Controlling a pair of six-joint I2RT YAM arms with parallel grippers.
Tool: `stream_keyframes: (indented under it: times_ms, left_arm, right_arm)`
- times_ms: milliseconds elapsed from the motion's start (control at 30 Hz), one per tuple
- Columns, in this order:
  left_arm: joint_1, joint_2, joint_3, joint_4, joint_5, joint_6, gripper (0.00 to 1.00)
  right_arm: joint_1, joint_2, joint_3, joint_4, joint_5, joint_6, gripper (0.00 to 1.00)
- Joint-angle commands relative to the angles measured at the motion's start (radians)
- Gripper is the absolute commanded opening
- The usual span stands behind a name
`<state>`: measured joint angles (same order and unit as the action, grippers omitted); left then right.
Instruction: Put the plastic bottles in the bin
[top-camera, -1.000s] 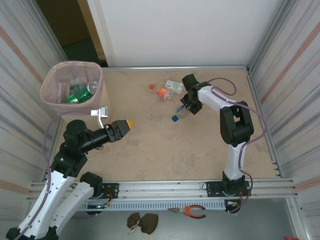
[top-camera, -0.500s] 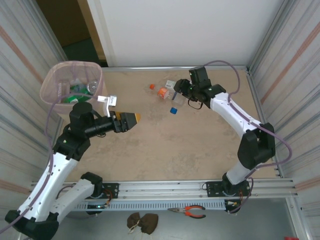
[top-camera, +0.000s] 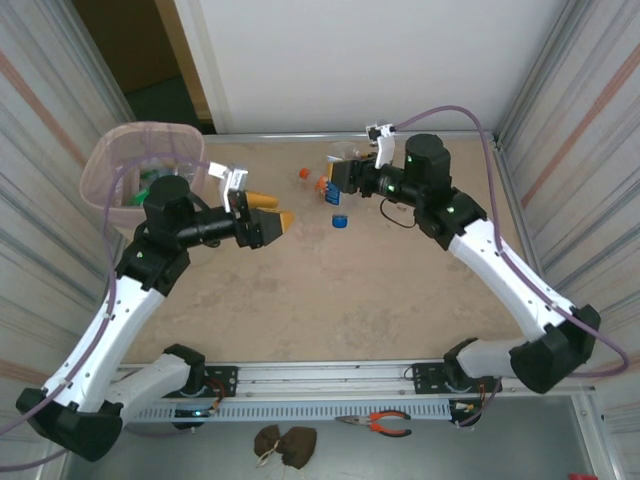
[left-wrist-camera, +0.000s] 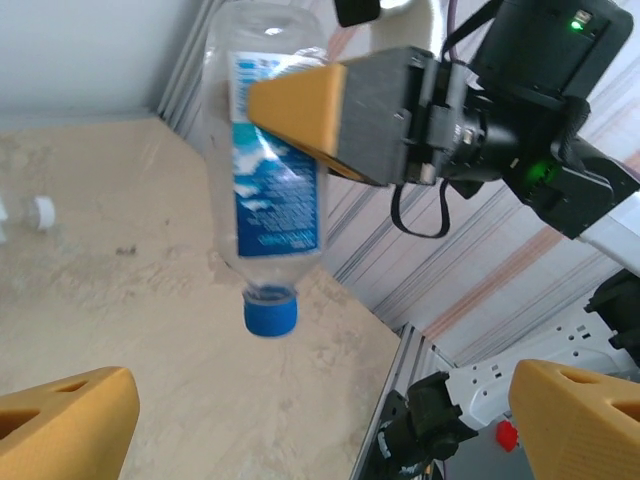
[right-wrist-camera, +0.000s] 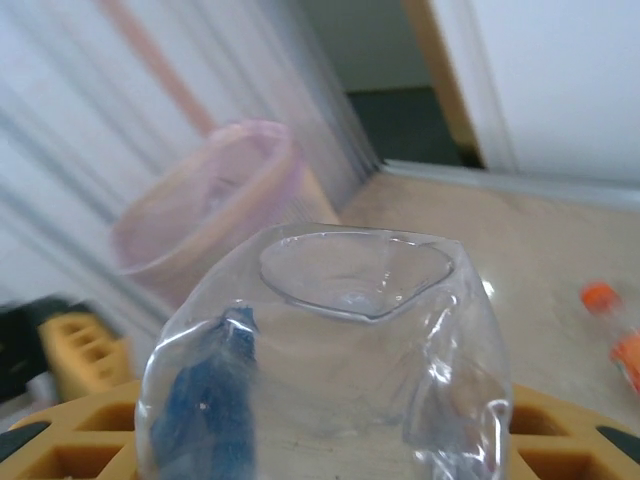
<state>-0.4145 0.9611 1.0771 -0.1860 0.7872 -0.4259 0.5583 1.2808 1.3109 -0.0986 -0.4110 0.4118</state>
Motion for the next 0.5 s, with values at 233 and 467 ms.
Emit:
stream_keyframes:
  times_ms: [233, 467]
  left_arm:
    - [-0.064, 0.031, 0.102, 0.202, 0.155, 0.183, 0.97]
    - [-0.174, 0.063, 0.153, 0.224, 0.149, 0.299, 0.96]
  right_arm:
    - [0.086, -0.128, 0.036, 0.112, -0.270, -0.220, 0.53]
    - [0.167, -0.162, 0.056, 0.186, -0.359, -0.248, 0.55]
